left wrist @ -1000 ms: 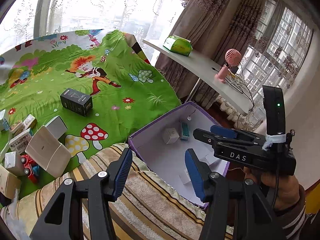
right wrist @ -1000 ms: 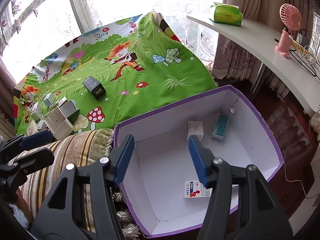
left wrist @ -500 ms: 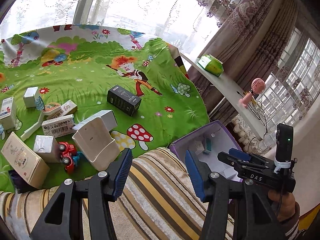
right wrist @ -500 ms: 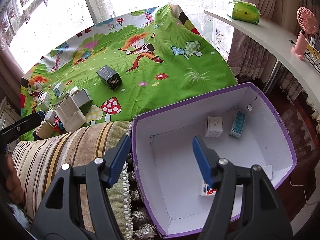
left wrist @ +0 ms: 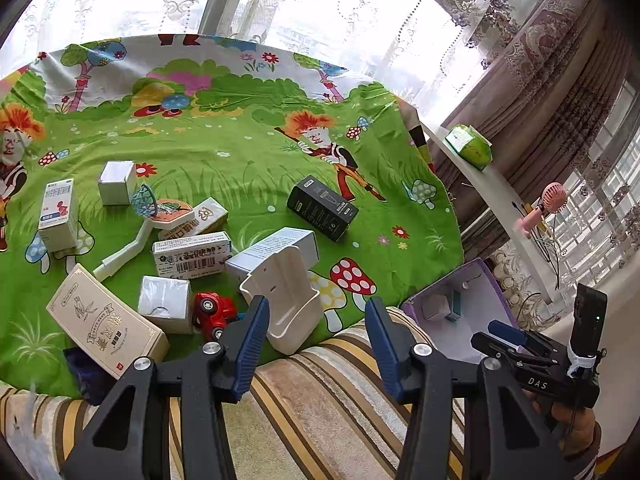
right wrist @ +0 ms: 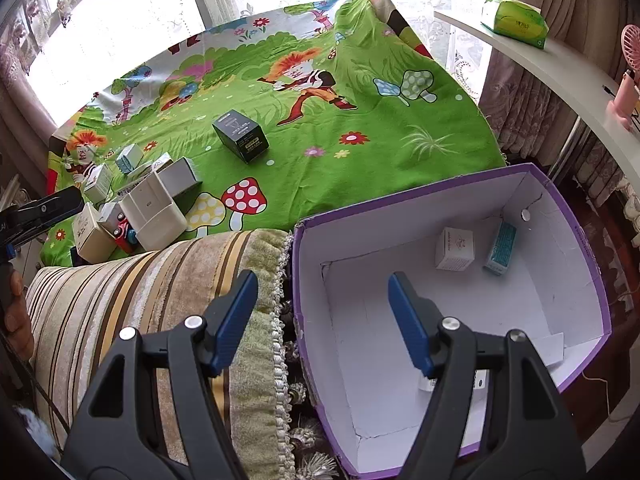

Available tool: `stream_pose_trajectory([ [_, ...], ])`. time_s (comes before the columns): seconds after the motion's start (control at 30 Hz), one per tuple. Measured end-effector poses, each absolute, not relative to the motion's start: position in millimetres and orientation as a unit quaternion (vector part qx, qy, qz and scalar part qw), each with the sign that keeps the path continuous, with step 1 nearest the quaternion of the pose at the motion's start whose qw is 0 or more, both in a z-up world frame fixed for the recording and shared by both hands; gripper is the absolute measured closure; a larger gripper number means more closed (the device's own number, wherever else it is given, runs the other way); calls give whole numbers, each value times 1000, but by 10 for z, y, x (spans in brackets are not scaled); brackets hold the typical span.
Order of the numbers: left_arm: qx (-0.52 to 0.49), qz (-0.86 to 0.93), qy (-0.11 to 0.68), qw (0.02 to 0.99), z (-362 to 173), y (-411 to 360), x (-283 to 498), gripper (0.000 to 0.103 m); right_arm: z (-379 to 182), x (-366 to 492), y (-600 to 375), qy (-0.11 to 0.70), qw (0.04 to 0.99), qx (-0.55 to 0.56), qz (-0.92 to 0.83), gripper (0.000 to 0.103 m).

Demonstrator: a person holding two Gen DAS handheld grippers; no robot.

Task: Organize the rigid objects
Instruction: 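Move both open tools back over the items on the sheet, then grasp the white plastic holder with the left tool while the right tool grasps the tall gray box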

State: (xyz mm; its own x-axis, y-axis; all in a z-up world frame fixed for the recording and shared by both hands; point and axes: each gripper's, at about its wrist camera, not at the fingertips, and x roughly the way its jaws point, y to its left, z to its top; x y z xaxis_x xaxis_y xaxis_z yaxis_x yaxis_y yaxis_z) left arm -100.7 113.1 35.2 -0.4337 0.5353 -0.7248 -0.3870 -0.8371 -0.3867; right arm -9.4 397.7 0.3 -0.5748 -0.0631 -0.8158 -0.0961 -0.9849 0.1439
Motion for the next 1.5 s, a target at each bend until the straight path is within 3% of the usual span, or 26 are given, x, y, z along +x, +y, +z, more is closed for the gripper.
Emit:
stream_pose_trajectory([
  [0.47, -506, 818, -79, 262, -52, 1117, -1511, 56, -17, -386, 3636, 61, -31, -468, 881, 30],
  [0.67, -516, 811, -69, 268, -125, 1183, -1547, 56, -25, -698, 3447, 39, -58, -466, 882, 24],
  [0.77, -520, 807, -65, 270, -153, 1203, -1556, 56, -8, -891, 3279, -28, -87, -449, 889, 23],
  [1.17, -529, 798, -61, 283, -211, 1267, -1589, 56, -293, -1141, 2529, -445, -262, -323, 793, 22],
  [1.5, -532, 790, -70, 296, -250, 1272, -1626, 57, -534, -1299, 2321, -593, -340, -237, 690, 24],
])
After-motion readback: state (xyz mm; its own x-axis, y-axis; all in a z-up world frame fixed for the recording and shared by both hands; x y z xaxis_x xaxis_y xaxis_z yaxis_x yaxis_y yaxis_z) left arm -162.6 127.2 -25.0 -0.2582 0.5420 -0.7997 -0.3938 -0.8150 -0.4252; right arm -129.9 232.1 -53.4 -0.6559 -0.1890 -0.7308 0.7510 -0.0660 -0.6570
